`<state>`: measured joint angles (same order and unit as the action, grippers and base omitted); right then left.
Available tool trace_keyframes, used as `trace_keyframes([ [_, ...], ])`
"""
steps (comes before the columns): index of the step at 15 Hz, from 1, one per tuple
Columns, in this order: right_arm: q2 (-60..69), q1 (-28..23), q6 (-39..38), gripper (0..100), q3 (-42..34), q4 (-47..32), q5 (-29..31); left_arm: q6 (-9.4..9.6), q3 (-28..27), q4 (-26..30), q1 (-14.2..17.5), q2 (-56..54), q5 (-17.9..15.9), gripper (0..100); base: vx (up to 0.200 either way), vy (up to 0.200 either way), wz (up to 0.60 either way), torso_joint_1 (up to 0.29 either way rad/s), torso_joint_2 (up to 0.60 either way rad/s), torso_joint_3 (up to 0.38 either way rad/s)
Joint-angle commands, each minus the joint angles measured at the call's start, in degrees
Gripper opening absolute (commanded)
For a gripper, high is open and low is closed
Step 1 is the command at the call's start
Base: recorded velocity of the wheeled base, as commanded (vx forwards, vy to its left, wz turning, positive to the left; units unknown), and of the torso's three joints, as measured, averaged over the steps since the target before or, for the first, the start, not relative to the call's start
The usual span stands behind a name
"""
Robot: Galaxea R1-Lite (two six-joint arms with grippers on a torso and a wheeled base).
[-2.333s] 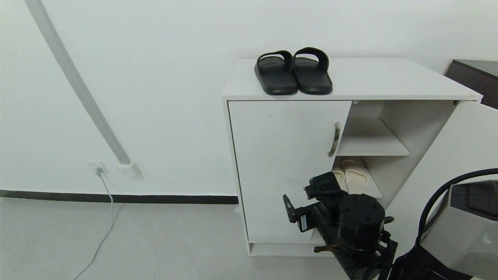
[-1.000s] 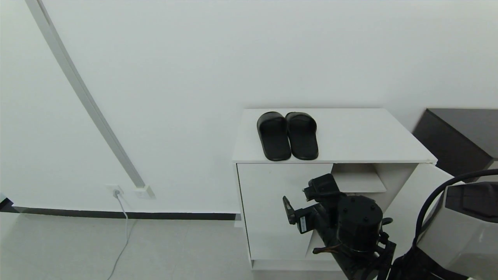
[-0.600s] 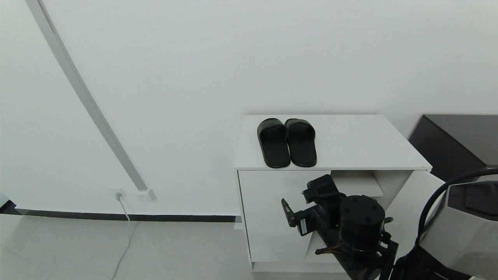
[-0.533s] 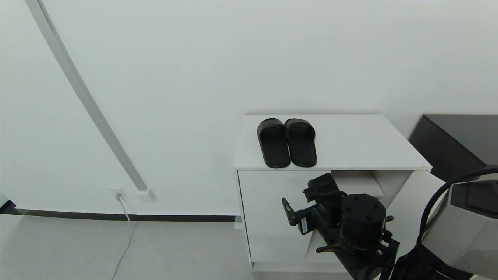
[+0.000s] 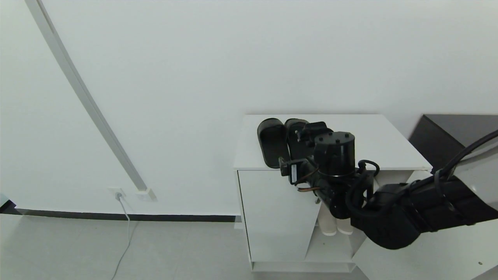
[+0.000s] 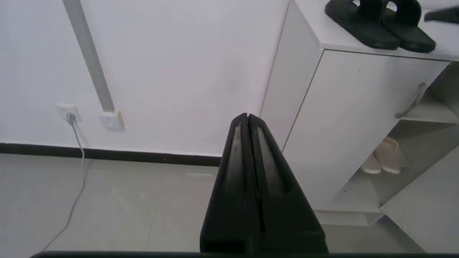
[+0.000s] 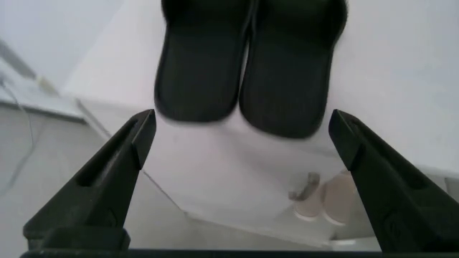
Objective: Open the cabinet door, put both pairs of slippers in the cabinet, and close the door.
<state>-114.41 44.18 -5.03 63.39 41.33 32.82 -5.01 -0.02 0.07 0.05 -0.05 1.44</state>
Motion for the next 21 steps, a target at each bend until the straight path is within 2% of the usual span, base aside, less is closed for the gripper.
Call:
trace_keyframes([
  [1, -0.6, -0.6, -1.5, 100, 3.3, -1.8, 1.4, 0.00, 0.0, 0.0, 0.0, 0.0, 0.0, 0, 0.000, 0.000, 0.00, 0.000, 0.00, 0.000],
  [4, -0.9, -1.3, -1.5, 100, 3.0, -1.8, 1.2, -0.09, -0.1, 0.0, 0.0, 0.0, 0.0, 0, 0.000, 0.000, 0.00, 0.000, 0.00, 0.000],
  [14, -4.9, -1.5, -1.6, 100, 3.0, -0.3, -0.3, -0.18, -0.1, 0.0, 0.0, 0.0, -0.1, 0, 0.200, 0.000, 0.00, 0.003, 0.00, 0.002],
  [17, -8.7, -1.5, -1.6, 100, 4.5, 1.5, -2.7, -0.18, -0.1, -0.1, 0.0, 0.0, 0.0, 0, 0.000, 0.000, 0.00, 0.000, 0.00, 0.000],
  [21, -13.5, -2.6, -1.3, 100, 11.1, 1.0, -2.9, -0.35, -0.1, -0.1, 0.0, 0.0, 0.0, 0, 0.000, 0.000, 0.00, 0.000, 0.00, 0.000],
])
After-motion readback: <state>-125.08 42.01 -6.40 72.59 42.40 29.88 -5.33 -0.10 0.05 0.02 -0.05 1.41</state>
